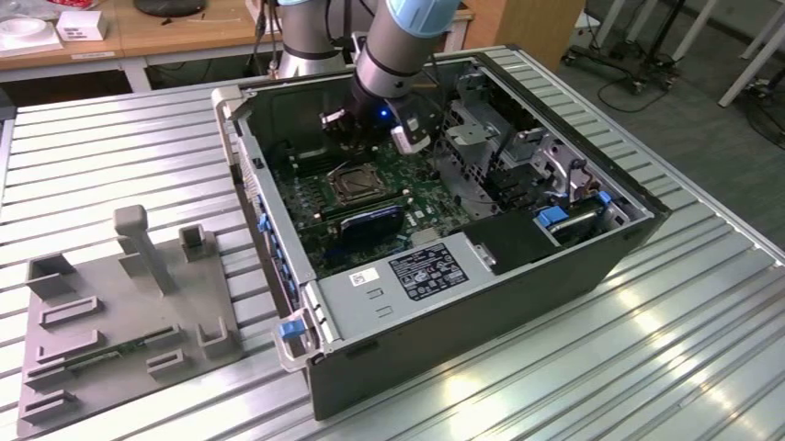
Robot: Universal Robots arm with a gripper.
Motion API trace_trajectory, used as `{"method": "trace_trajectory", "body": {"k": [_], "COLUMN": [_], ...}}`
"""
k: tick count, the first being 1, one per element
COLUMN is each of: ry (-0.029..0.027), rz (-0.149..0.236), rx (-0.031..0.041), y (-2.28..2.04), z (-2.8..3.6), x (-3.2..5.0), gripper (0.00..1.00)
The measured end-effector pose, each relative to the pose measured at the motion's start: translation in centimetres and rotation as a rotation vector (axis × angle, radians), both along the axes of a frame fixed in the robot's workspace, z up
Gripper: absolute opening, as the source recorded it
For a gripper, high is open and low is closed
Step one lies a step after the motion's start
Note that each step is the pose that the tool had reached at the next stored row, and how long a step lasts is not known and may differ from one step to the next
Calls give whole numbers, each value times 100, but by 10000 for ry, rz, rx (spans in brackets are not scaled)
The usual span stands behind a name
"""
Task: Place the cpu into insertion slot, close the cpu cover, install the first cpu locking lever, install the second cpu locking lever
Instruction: 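Install the first cpu locking lever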
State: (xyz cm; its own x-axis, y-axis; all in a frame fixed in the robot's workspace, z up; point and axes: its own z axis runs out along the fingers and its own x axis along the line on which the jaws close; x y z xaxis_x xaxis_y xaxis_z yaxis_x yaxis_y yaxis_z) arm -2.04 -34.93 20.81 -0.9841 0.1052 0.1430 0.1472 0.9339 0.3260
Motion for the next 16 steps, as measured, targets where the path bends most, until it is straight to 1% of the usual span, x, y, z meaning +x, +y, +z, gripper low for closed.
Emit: {"method": "trace_trajectory", "body": {"k": [1, 3, 8, 16], "ry": [-13, -22, -34, -57], "rz": [1, -1, -1, 0], "rx": [-1, -1, 0, -6], "y": [0, 3, 25, 35], "z": [-3, -4, -5, -6], "x": [0, -4, -34, -41], "gripper": [11, 11, 11, 11]}}
